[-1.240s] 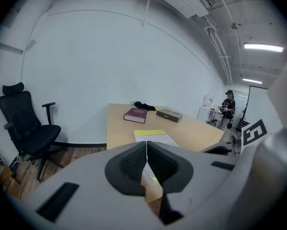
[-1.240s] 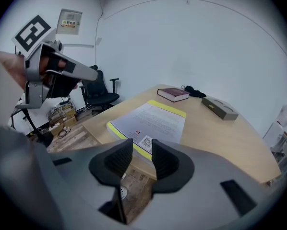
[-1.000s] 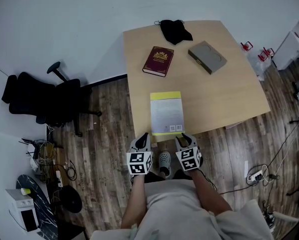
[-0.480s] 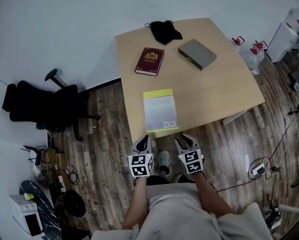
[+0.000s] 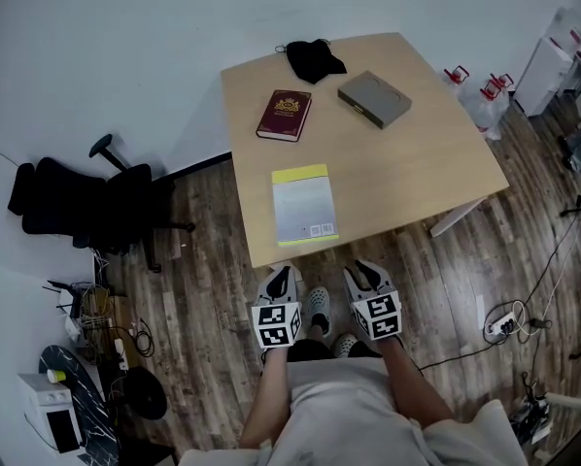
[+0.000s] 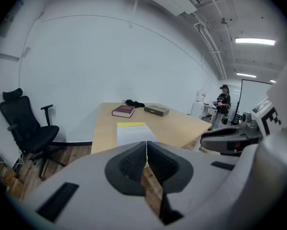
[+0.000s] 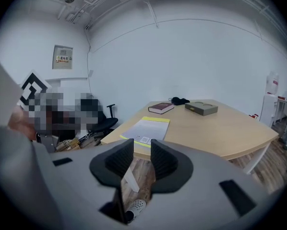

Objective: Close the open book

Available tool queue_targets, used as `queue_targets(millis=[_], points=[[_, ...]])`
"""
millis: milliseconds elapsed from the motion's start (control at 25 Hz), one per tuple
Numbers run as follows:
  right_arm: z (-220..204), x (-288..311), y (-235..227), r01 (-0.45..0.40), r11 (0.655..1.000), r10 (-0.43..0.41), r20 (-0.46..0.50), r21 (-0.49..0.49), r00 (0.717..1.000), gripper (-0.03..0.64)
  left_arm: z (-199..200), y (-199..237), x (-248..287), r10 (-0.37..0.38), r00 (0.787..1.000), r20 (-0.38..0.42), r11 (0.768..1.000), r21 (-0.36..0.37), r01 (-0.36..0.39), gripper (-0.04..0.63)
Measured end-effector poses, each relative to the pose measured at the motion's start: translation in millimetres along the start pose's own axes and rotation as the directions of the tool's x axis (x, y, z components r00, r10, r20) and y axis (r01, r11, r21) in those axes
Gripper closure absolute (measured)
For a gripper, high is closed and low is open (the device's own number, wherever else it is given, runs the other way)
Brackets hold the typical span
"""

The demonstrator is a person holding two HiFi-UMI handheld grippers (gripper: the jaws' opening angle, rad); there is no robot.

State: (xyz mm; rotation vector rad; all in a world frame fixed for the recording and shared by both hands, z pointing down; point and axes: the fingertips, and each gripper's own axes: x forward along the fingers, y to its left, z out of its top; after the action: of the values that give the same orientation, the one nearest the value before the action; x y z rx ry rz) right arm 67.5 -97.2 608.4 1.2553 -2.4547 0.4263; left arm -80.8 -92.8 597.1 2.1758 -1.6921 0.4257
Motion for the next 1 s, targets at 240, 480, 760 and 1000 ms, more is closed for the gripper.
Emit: queue_targets(millis=[240, 480, 760, 1000], points=[[3.1, -16.9, 10.2, -0.007, 1.0, 0.008, 0.044, -0.009, 0.999, 0.52, 0.4, -4.3, -22.2, 0.013, 0.999, 0.033, 1.0, 0.009, -0.014, 0.572], [1.8, -28.7, 12.1, 0.004, 1.0, -0.004, 0.069, -0.007, 0.998, 0.555, 0.0, -7.0, -37.5, 0.017, 0.999, 0.052, 1.0, 0.017, -0.018, 0.572], [3.7, -39.9, 17.0, 0.01, 1.0, -0.009, 0.096, -0.004, 0.995, 0.575, -2.8, -11.6, -49.1, 0.017, 0.997, 0.072, 1.0, 0.015, -0.018, 0.572], [-0.3, -47.2, 24.2, 0.008, 1.0, -0.007, 0.099, -0.003, 0.995, 0.603, -3.0, -10.7, -60.9, 0.014, 0.996, 0.086, 1.0, 0.014, -0.015, 0.572]])
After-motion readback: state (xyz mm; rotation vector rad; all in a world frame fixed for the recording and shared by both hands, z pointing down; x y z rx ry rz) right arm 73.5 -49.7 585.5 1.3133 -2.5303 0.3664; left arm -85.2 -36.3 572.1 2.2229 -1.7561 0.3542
